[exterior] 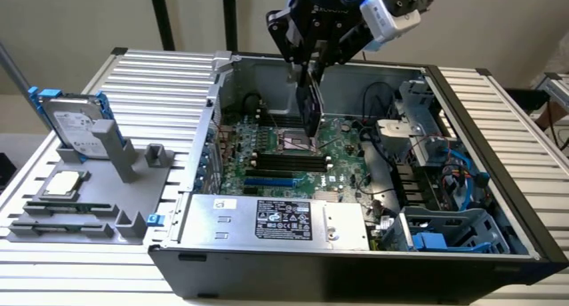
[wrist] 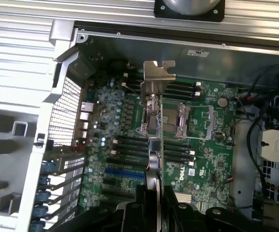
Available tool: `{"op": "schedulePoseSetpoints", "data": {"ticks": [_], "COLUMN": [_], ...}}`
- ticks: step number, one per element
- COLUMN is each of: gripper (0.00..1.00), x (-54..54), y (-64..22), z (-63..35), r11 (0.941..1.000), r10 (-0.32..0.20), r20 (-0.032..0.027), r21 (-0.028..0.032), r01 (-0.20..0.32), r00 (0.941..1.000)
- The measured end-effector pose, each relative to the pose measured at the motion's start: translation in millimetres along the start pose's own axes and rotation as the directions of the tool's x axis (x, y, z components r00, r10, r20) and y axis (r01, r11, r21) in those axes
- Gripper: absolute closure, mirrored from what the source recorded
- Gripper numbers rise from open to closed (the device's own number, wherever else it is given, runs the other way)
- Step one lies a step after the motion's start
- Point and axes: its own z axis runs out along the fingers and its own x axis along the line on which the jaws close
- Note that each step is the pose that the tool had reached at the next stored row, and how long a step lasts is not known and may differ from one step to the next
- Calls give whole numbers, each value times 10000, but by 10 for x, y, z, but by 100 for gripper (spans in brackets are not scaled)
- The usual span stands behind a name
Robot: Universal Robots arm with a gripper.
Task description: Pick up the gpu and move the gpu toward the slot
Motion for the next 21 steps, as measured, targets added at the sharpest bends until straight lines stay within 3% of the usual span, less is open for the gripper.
{"op": "schedulePoseSetpoints", "data": {"ticks": [6, 11, 16, 21], "gripper": [74, 74, 74, 74], "x": [-1, -2, -3, -4], "y": [-3, -6, -8, -10], "z": [24, 44, 62, 79], "r11": [9942, 9803, 9584, 9286], "r10": [-1072, -1973, -2848, -3704], "r20": [-99, -178, -256, -321], "r21": [50, 84, 114, 125], "r01": [1073, 1975, 2851, 3709], "r00": [9942, 9802, 9583, 9283]}}
